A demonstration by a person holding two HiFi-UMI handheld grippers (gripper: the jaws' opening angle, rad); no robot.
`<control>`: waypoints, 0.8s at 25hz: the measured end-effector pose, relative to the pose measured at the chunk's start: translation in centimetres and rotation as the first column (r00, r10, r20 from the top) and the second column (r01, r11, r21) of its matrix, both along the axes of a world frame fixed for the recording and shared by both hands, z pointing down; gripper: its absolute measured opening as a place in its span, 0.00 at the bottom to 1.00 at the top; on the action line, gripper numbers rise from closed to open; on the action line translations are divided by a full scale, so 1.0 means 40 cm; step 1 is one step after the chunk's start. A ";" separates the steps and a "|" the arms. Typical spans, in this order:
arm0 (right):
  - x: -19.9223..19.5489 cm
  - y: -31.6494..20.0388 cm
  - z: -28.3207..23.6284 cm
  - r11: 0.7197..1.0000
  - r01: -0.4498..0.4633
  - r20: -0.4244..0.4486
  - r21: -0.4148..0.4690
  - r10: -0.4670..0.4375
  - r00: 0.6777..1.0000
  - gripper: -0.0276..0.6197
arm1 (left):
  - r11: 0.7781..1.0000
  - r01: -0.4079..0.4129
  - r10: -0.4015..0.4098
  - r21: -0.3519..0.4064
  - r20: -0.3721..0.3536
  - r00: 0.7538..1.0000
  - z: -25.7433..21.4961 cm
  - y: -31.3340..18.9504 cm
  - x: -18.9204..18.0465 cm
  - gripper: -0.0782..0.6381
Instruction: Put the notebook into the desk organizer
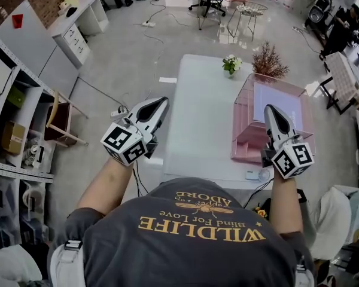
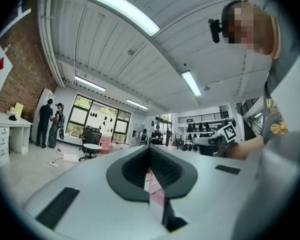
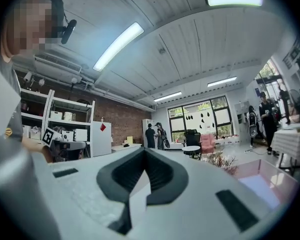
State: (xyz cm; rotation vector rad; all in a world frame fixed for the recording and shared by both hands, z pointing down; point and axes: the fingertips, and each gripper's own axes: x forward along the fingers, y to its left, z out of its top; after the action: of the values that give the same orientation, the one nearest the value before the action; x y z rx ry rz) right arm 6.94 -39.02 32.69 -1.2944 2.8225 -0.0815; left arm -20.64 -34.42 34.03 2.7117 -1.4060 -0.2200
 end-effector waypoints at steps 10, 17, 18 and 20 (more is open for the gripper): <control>-0.015 0.003 -0.005 1.000 0.000 -0.038 0.005 0.001 0.999 0.04 | 1.000 0.013 -0.013 -0.002 0.023 1.000 -0.009 0.018 -0.012 0.11; -0.010 0.005 -0.011 1.000 -0.003 -0.031 0.013 0.003 1.000 0.04 | 1.000 0.005 -0.006 0.015 0.047 0.999 -0.016 0.024 0.001 0.11; -0.007 0.005 -0.013 1.000 -0.005 -0.028 0.014 0.005 1.000 0.04 | 1.000 0.005 -0.006 0.017 0.050 0.999 -0.017 0.024 0.004 0.11; -0.001 0.005 -0.015 1.000 -0.011 -0.024 0.017 0.012 1.000 0.04 | 1.000 0.003 -0.004 0.019 0.056 0.998 -0.018 0.026 0.007 0.11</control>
State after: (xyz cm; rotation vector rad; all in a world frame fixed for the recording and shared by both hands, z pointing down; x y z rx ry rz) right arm 6.90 -38.84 32.09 -1.3167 2.8288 -0.0424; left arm -20.35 -33.38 33.30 2.7520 -1.4303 -0.1600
